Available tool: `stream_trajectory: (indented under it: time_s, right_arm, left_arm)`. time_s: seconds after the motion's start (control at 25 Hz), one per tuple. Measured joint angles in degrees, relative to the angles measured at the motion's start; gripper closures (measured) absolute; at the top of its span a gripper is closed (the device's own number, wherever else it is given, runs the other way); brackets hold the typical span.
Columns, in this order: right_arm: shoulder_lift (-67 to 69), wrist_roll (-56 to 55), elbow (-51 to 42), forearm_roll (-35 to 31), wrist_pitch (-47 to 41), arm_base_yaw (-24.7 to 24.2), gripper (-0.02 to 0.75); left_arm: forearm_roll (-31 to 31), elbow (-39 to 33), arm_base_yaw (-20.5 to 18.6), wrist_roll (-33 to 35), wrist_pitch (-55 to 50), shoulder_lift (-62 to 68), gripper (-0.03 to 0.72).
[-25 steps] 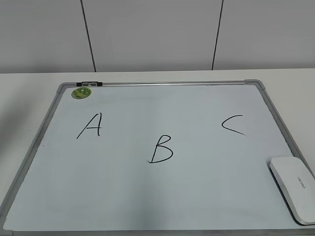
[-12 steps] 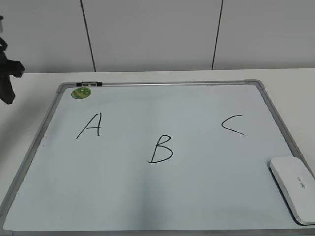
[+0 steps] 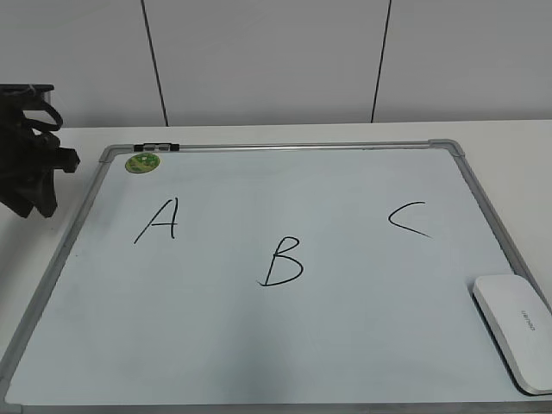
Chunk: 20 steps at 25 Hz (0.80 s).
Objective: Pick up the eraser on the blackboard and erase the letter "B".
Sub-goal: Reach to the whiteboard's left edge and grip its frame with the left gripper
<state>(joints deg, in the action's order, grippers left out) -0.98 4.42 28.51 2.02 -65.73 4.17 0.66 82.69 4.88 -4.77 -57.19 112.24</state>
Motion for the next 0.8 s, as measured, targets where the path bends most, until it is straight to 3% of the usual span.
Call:
stream_trajectory:
  time_s: [0.32,0.8]
  right_arm:
    - [0.0,0.0,0.0,0.0,0.0,0.0,0.227]
    - [0.0,0.0,0.0,0.0,0.0,0.0,0.227]
  left_arm:
    - [-0.66,4.24,0.0,0.0,0.0,6.86,0.447]
    - [0.72,4.51,-2.16,0.04,0.55,10.71,0.447]
